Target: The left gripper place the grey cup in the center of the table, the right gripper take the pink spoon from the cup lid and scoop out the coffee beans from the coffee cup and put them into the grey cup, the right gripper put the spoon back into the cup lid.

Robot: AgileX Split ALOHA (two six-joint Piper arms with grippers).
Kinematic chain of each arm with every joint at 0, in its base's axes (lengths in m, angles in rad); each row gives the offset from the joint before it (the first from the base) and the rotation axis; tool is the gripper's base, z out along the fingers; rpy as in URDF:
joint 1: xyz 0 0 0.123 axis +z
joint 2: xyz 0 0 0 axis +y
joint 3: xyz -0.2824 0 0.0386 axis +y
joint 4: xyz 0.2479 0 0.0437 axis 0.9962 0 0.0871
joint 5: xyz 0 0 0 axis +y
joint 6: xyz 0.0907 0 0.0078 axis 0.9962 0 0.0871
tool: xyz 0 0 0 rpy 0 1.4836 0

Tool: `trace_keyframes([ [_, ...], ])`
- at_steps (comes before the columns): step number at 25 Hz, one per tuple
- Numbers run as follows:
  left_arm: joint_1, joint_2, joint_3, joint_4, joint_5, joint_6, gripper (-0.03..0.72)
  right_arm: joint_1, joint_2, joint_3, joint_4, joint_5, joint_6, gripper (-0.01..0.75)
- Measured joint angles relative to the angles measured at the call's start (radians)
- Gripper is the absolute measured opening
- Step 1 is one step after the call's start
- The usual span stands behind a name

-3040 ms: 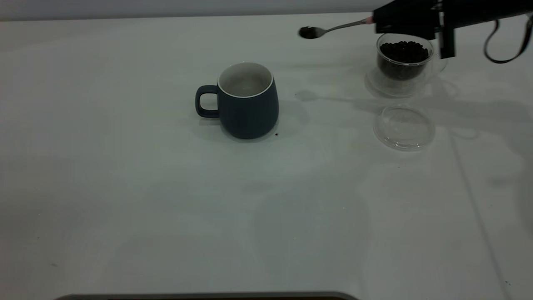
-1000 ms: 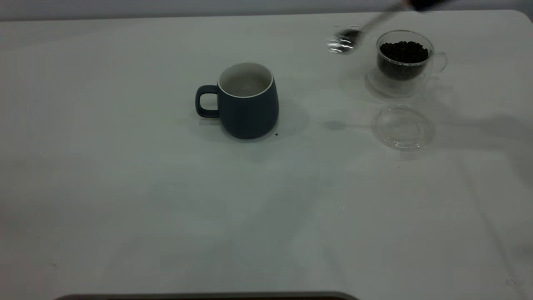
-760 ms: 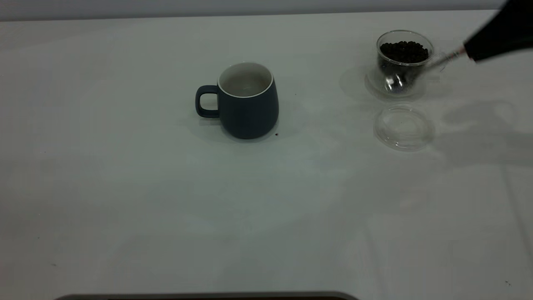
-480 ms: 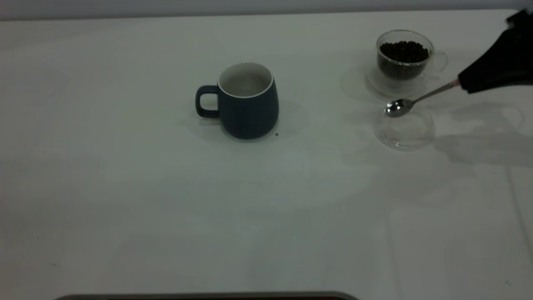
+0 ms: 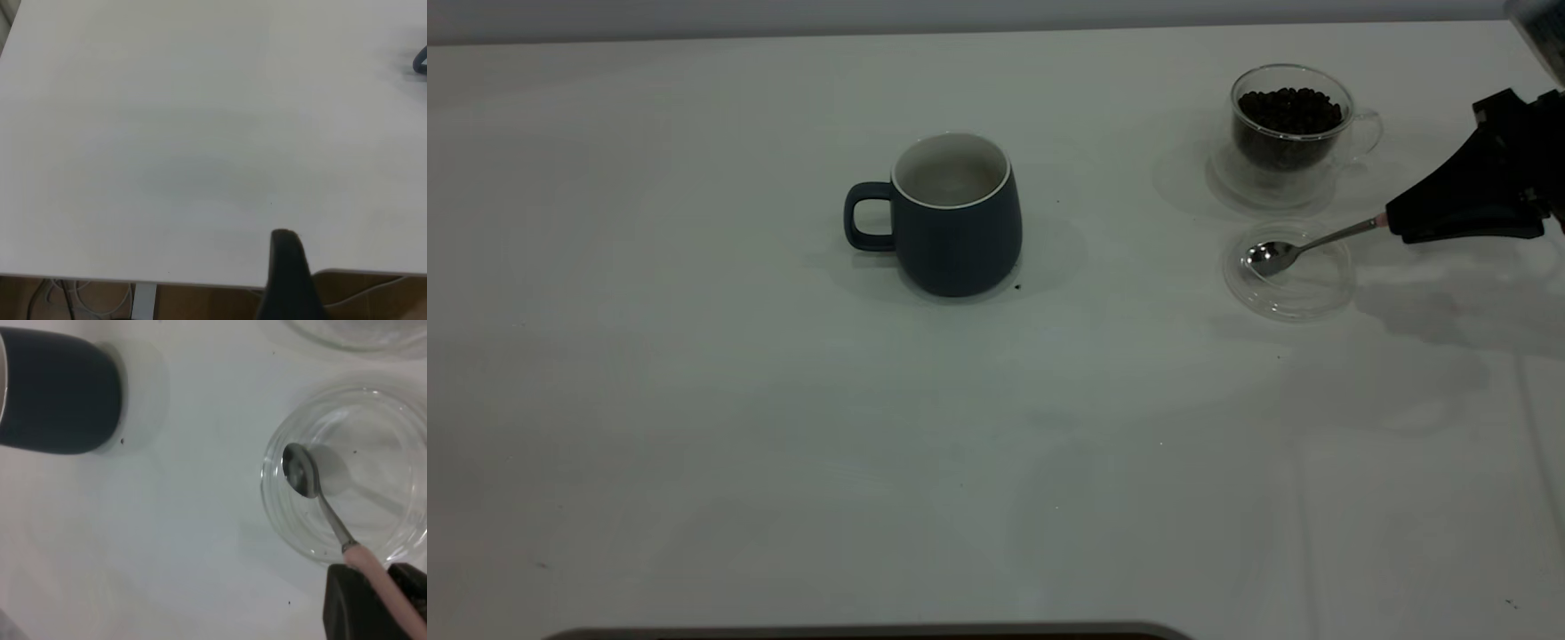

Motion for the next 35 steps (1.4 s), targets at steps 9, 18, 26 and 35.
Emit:
trace_keyframes([
  [9, 0.000, 0.000, 0.000, 0.000, 0.000, 0.000, 0.567, 0.000, 0.053, -0.001, 0.065, 0.012, -0.024, 0.093],
  [18, 0.000, 0.000, 0.000, 0.000, 0.000, 0.000, 0.567, 0.000, 0.061, -0.001, 0.057, -0.058, -0.025, 0.295],
  [26, 0.000, 0.000, 0.000, 0.000, 0.000, 0.000, 0.567, 0.024, 0.030, -0.001, 0.061, -0.229, -0.027, 0.553],
  [35, 0.000, 0.000, 0.000, 0.000, 0.000, 0.000, 0.567, 0.165, -0.228, 0.038, 0.068, -0.439, -0.020, 0.586],
])
